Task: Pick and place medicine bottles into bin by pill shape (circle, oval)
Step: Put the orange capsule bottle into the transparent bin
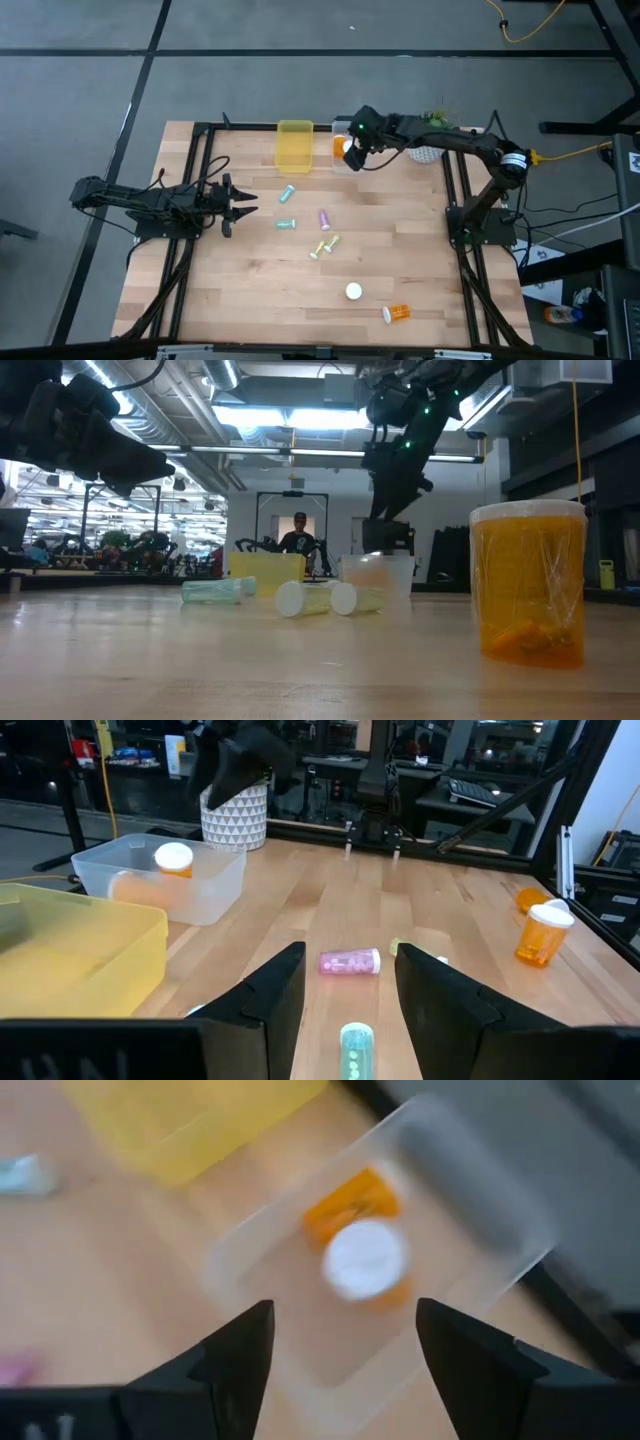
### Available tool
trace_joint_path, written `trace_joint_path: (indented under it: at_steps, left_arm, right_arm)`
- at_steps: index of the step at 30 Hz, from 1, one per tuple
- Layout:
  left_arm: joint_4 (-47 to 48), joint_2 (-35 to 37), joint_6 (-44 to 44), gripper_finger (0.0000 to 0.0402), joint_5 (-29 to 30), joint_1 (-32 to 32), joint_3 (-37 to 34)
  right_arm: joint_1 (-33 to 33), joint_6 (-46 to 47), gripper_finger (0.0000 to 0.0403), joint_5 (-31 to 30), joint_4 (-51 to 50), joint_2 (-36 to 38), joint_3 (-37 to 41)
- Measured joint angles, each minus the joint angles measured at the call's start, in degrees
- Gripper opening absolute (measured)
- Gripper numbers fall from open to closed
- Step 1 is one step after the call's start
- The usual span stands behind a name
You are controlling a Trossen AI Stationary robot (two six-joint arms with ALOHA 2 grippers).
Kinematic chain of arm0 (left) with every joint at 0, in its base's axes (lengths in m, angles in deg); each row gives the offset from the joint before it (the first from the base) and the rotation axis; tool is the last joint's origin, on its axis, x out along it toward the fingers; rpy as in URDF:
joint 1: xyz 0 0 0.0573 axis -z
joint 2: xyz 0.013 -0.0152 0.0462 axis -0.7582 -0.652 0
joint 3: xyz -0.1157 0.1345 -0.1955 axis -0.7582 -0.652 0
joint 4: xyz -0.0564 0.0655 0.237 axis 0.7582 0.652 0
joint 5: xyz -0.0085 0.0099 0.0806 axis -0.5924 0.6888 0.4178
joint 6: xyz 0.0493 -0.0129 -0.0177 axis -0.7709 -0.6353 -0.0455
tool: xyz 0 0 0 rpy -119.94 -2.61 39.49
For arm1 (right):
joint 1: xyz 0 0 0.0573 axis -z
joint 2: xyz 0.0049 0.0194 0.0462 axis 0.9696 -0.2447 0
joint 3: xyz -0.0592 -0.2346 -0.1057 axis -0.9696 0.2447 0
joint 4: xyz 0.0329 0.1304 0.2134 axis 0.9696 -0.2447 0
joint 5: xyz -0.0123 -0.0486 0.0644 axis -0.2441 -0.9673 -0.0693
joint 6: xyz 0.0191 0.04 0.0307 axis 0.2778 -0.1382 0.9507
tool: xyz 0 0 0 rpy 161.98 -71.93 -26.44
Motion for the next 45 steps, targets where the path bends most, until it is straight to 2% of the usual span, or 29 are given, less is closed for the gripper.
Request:
trace_joint_path:
  at_steps: [4,7,12,15,19,23,26,29,34,38,45]
  left_arm:
    - [0.0,0.0,0.0,0.0149,0.0,0.0,0.0]
    - [0.0,0.0,0.0,0.0149,0.0,0.0,0.0]
    - [0.0,0.0,0.0,0.0149,0.0,0.0,0.0]
    - [0.0,0.0,0.0,0.0149,0.0,0.0,0.0]
    - [0.0,0.0,0.1,0.0149,0.0,0.0,0.0]
    - [0.0,0.0,0.2,0.0149,0.0,0.0,0.0]
    - [0.0,0.0,0.2,0.0149,0.0,0.0,0.0]
    - [0.0,0.0,0.2,0.0149,0.0,0.0,0.0]
    - [0.0,0.0,0.6,0.0149,0.0,0.0,0.0]
    - [0.3,0.0,0.6,0.0149,0.0,0.0,0.0]
    - [0.4,0.0,0.2,0.0149,0.0,0.0,0.0]
  right_arm:
    - [-2.2,3.0,0.0247,9.0,-12.0,0.1,-4.8]
    - [-5.4,2.8,0.0247,13.2,-23.1,0.1,-7.6]
    - [-12.5,4.8,0.0247,14.0,-38.7,1.2,-8.0]
    - [-17.5,9.2,0.0247,14.0,-43.2,3.2,-6.1]
    - [-26.1,14.1,0.0247,14.2,-43.6,7.5,-1.8]
    - [-35.7,21.9,0.0247,14.2,-40.0,12.2,4.0]
    - [-42.5,31.1,0.0247,14.3,-34.0,15.1,8.4]
    - [-48.6,38.4,0.0247,16.3,-24.4,16.3,12.8]
    - [-57.1,41.0,0.0247,21.6,-1.8,15.3,20.4]
    - [-61.0,41.6,0.0247,22.7,7.4,13.3,23.9]
    - [-62.0,40.5,0.0247,20.9,8.3,9.2,24.1]
